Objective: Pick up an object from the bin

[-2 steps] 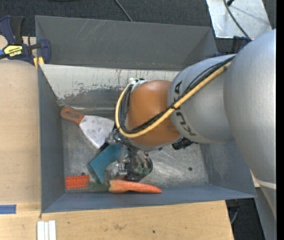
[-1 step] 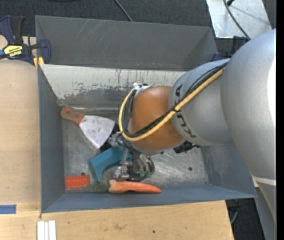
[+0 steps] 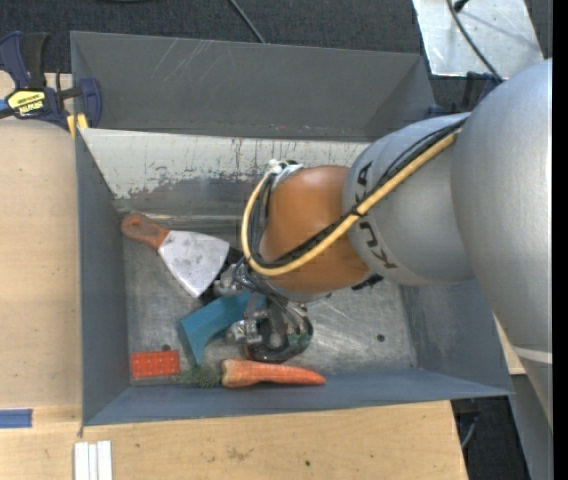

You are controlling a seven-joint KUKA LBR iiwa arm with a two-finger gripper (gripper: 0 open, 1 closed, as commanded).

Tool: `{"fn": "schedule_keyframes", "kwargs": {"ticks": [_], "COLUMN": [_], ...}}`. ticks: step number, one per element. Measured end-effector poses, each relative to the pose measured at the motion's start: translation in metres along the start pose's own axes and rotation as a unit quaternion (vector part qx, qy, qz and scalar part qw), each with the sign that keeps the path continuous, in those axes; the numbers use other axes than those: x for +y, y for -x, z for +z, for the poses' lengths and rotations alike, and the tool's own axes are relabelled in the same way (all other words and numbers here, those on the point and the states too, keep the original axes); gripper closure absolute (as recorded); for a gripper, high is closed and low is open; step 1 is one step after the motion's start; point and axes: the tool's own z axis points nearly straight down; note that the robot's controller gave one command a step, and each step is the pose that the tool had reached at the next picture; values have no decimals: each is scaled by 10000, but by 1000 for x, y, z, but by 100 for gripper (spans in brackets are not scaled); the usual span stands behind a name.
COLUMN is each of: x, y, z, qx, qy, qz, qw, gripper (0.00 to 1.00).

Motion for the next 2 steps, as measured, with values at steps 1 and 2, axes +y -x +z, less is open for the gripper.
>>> {"fn": "schedule_keyframes", "kwargs": {"ticks": [1, 2], "x": [0, 1], "y": [1, -1], "z": [1, 1], "qx": [-3, -21], "qy": [7, -9], "qz": [-55, -3], "qw": [10000, 10000], "gripper": [100, 100]}}
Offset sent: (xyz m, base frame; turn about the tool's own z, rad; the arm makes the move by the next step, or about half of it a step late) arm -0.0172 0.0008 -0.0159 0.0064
